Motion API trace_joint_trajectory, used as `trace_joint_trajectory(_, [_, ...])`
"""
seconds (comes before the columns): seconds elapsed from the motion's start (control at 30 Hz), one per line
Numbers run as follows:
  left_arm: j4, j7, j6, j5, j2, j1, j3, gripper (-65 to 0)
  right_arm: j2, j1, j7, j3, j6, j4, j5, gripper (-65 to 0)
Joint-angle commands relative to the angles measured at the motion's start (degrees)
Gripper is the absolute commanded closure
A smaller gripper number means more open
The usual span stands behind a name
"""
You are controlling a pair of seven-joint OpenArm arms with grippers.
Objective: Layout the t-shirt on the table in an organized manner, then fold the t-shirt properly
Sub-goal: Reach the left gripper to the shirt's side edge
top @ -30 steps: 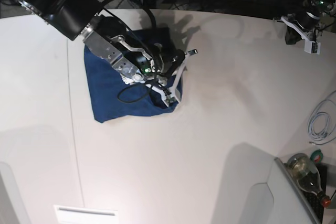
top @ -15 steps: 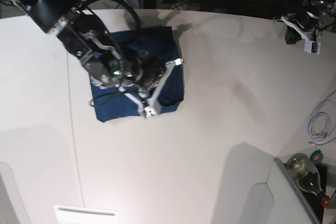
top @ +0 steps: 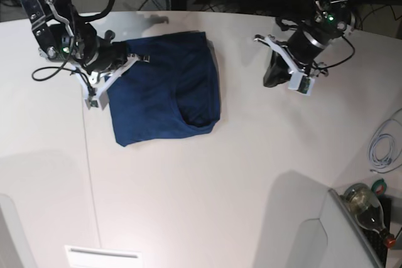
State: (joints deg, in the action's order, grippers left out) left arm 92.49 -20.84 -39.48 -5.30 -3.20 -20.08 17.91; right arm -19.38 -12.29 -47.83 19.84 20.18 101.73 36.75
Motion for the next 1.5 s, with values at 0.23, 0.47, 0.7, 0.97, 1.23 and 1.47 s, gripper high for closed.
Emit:
trace_joint_trajectory(0.23, [-6.8, 1.5, -0.5, -0.8, -0.3, 2.4, -9.1, 0.0, -0.9, -1.6, 4.3, -1.9, -0.1, -5.8, -4.5, -1.4])
trace_joint_trajectory(0.47, [-7.9, 1.5, -0.5, -0.8, -2.7, 1.8, -8.9, 0.0, -0.8, -3.6, 4.6, -1.9, 0.2, -5.4, -4.8, -1.4])
trace_joint_trajectory(0.7, [-6.6, 1.5, -0.5, -0.8, -4.7, 0.9, -5.6, 0.0, -0.7, -4.6, 4.1, -1.9, 0.4, 5.3, -4.9, -1.4])
trace_joint_trajectory(0.97, [-7.1, 1.5, -0.5, -0.8, -5.1, 0.3, 1.4, 0.0, 1.5, -1.2, 4.5, -1.9, -0.1, -7.7, -4.9, -1.4])
trace_joint_trajectory(1.23, [-6.5, 1.2, -0.5, -0.8, -5.5, 0.3, 1.4, 0.0, 1.3, -3.4, 4.6, -2.0, -0.1, -3.0, -4.9, -1.4])
trace_joint_trajectory(1.47, [-2.7, 1.1, -0.5, -0.9, -4.3, -0.3, 1.4, 0.0, 0.3, -6.9, 4.2, -8.5, 0.0, 8.4, -5.0, -1.4])
